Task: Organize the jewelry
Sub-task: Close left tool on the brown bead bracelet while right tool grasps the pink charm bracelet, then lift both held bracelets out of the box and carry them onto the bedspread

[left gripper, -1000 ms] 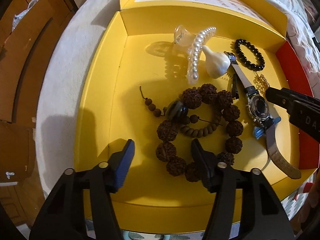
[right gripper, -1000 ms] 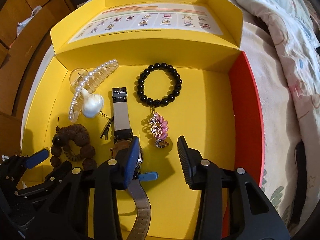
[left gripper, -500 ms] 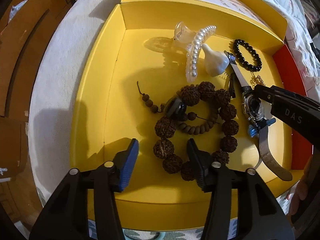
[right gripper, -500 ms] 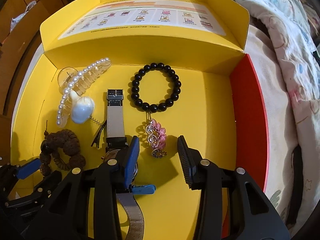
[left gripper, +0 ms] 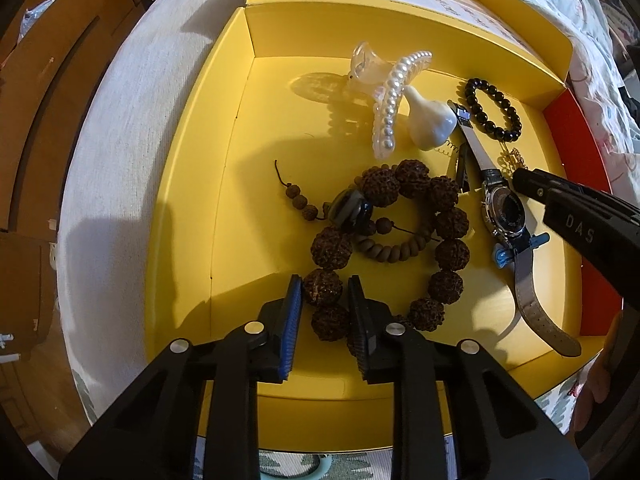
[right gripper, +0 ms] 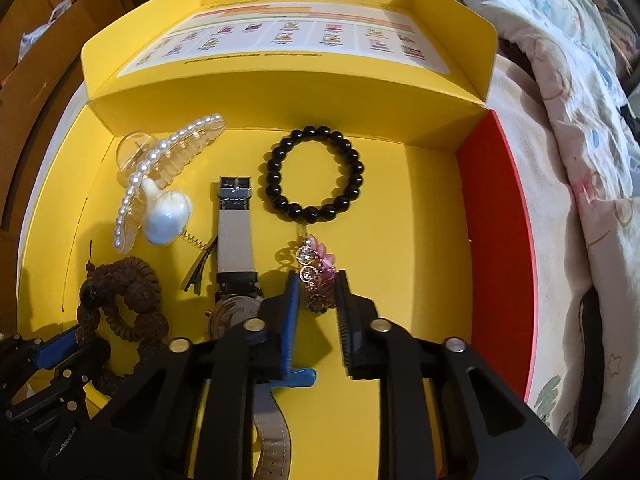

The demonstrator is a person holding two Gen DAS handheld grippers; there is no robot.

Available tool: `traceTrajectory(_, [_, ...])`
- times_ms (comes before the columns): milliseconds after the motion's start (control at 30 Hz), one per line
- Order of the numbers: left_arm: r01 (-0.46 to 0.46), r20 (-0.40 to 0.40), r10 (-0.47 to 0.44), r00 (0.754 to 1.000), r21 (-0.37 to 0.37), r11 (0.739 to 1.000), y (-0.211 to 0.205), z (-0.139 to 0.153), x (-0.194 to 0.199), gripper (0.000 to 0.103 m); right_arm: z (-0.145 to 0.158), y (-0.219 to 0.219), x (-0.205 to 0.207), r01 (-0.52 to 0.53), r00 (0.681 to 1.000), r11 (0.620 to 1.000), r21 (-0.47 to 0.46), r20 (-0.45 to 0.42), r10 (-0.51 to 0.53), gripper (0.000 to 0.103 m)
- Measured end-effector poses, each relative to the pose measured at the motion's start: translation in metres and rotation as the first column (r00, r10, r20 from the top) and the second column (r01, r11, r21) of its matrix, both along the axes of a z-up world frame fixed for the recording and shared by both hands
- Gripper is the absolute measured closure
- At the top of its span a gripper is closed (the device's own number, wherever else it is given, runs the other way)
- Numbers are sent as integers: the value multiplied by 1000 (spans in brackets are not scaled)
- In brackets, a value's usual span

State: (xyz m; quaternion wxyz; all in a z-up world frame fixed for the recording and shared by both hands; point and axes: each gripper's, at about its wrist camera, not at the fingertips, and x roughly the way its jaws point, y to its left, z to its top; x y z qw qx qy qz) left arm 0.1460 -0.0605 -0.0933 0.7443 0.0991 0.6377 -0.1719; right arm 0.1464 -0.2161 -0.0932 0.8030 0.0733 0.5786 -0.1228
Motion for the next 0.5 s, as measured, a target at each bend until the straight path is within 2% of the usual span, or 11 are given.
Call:
traceTrajectory(267, [-13, -5, 13, 1000, -10, 1000, 6, 0, -1, 82, 0, -5, -3, 11, 1000, 999, 37, 22, -12, 87])
traceTrajectory(500, [-11, 1, 11, 1000, -42, 999, 8, 12, -2, 82, 6, -12, -8, 27, 999, 996, 89, 39, -30, 87])
